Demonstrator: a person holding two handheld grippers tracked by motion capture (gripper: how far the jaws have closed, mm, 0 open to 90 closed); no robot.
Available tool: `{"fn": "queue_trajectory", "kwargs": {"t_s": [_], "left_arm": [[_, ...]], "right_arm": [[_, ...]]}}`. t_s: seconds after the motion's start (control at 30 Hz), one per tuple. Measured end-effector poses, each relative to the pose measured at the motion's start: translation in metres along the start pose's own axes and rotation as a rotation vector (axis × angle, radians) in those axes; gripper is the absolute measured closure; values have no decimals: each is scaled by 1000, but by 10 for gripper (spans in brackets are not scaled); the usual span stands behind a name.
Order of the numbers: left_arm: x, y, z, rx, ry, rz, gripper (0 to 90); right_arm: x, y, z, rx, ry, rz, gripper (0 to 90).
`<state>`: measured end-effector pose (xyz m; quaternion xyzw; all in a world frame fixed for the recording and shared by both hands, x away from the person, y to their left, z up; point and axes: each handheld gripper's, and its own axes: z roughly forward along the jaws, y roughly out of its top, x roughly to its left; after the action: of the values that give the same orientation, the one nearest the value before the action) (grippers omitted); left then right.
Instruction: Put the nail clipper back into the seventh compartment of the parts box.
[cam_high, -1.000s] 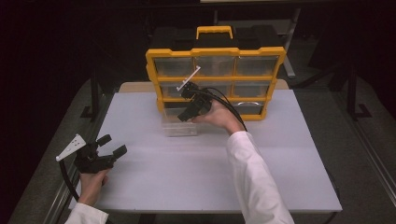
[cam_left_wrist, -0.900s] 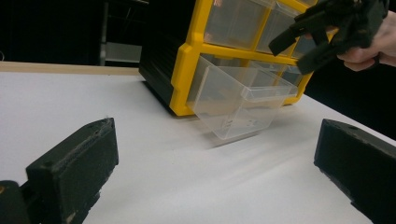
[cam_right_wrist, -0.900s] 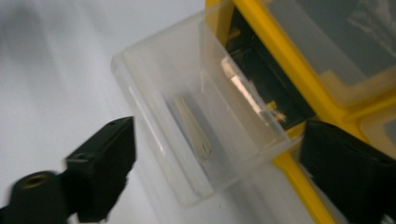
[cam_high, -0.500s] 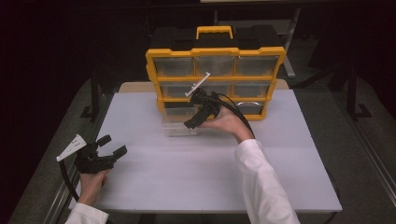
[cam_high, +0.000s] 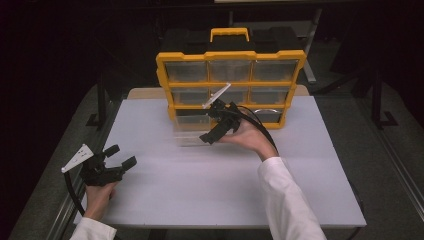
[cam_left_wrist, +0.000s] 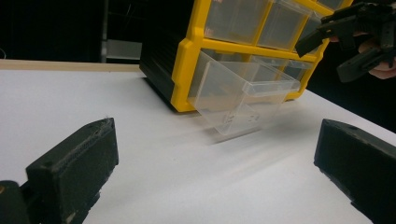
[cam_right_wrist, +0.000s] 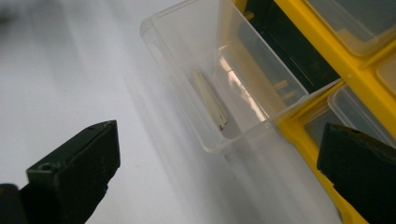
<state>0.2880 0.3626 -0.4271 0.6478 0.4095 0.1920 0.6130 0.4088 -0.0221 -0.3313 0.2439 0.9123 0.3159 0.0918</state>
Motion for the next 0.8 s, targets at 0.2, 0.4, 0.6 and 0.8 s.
{"fn": "queue_trajectory", "kwargs": {"t_s": [0.2, 0.4, 0.6, 0.8], "left_arm": [[-1, 0, 1, 2, 0, 5, 0], [-1, 0, 1, 5, 0, 6, 0], [-1, 0, 1, 6, -1, 5, 0], [-1, 0, 2, 7, -1, 4, 0]], "right_arm": [[6, -12, -5, -19, -1, -14, 0], [8, -22, -11, -45, 6, -4, 0], [7, -37, -16, -58, 14, 2, 0], [3, -56, -20, -74, 15, 28, 0]]}}
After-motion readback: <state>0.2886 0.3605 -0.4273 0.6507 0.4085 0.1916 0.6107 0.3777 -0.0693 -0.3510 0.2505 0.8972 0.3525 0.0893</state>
